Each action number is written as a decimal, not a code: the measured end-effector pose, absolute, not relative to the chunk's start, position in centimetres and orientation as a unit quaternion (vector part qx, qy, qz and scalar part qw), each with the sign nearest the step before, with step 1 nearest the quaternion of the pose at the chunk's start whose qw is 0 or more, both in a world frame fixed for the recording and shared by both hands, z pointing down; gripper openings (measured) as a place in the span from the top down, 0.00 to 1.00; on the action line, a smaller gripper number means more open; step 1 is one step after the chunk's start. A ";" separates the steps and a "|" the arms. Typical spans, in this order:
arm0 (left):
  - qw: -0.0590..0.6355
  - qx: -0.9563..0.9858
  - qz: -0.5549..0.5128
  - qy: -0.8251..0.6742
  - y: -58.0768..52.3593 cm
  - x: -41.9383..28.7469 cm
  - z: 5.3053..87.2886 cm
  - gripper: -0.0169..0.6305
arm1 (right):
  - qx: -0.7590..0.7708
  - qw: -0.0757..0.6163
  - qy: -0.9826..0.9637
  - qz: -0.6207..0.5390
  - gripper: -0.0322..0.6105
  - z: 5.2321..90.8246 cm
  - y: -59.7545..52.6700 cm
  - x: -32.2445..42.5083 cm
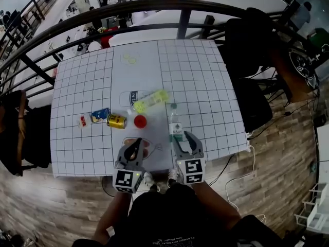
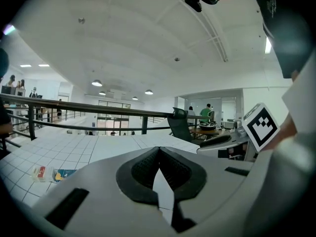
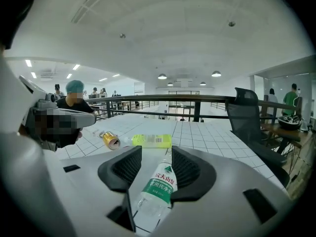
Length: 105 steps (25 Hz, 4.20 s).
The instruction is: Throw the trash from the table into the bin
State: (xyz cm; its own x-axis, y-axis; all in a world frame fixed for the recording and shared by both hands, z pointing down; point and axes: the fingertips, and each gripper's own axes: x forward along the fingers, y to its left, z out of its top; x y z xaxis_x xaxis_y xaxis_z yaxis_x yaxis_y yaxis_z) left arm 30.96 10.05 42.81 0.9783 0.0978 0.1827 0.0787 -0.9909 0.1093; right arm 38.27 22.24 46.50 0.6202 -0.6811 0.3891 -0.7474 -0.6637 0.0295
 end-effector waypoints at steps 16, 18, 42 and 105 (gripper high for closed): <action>0.040 0.989 0.136 0.044 9.6 32.7 46.8 0.94 | 0.862 0.042 -0.376 0.338 0.47 55.0 21.5 41.6; 0.043 0.988 0.140 0.044 9.8 32.7 47.2 0.94 | 0.857 0.035 -0.375 0.352 0.46 55.7 21.5 42.0; 0.050 0.977 0.198 0.064 10.4 33.0 51.4 0.94 | 0.815 0.063 -0.350 0.457 0.44 60.1 20.8 43.3; 0.070 0.959 0.072 -0.265 0.2 15.2 40.2 0.94 | 0.726 0.035 -0.685 0.061 0.47 35.8 5.4 27.1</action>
State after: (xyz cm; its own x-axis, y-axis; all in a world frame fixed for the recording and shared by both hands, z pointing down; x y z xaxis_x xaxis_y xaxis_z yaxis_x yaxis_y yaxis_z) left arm 15.22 0.16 40.24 0.8495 -0.4979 0.1748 -0.5180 -0.8500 0.0960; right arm 27.10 5.38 35.77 0.0553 -0.9891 0.1366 -0.9976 -0.0604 -0.0335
